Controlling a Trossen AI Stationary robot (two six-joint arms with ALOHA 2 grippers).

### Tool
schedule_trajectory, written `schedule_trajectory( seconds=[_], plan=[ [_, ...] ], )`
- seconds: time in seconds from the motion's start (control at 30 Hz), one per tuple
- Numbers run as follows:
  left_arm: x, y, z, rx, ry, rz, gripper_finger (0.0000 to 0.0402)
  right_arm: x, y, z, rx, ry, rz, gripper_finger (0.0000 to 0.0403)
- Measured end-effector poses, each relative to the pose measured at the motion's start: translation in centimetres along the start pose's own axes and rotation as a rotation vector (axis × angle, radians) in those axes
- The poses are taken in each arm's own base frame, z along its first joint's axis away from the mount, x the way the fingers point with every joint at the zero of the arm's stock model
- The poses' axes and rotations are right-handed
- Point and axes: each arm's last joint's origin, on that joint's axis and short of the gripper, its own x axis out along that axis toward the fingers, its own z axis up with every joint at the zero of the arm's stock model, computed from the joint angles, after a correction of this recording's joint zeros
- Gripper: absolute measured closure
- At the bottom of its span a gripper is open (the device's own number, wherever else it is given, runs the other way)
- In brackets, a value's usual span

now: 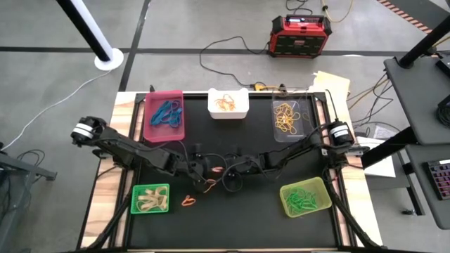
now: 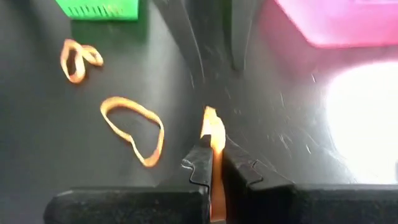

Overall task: Sort rubber bands into baskets
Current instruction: Put the orange rubber band into the white bin

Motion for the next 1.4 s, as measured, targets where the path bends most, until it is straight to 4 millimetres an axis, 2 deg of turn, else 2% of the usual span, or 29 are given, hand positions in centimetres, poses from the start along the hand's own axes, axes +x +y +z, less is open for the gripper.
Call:
schedule_trajectory(
  seconds=[0.13,0.27,0.37,0.47,0.63,0.73,0.83,0.97,1.3,1.4],
  plan=[
    [-0.6,0.3,0.0,-0.007,0.039,0.009,0.0305,-0.7,-1.9,0.3,0.007,0.057,-0.083,0.0394],
    [-0.9,0.4,-0.2,-0.014,0.053,0.013,0.0289,-2.1,-5.3,2.1,-0.026,0.029,-0.225,0.0394],
    [-0.9,0.4,-0.3,-0.009,0.066,0.015,0.0285,-3.5,-9.4,4.3,-0.021,-0.021,-0.324,0.0394],
    [-0.9,0.5,-0.4,-0.012,0.076,0.017,0.0286,-4.5,-14.3,5.5,0.062,-0.063,-0.431,0.0394],
    [-0.9,0.5,-0.4,-0.013,0.074,0.019,0.029,-5.2,-22.0,4.9,0.35,-0.101,-0.472,0.0394],
    [-0.9,0.6,-0.3,-0.012,0.066,0.053,0.029,-4.6,-24.9,3.5,0.494,-0.075,-0.441,0.0394],
    [-0.9,0.6,-0.3,-0.017,0.064,0.058,0.029,-3.9,-26.3,2.7,0.564,-0.046,-0.44,0.0393],
    [-0.9,0.6,-0.3,-0.026,0.063,0.058,0.029,-3.5,-26.8,2.9,0.583,-0.018,-0.443,0.0378],
    [-0.2,0.3,-0.7,-0.053,0.088,0.064,0.029,-3.9,-27.0,4.0,0.586,0.074,-0.444,0.0276],
    [0.0,0.1,-0.8,-0.055,0.112,0.011,0.029,-4.5,-26.3,4.7,0.574,0.09,-0.425,0.0254]
  ],
)
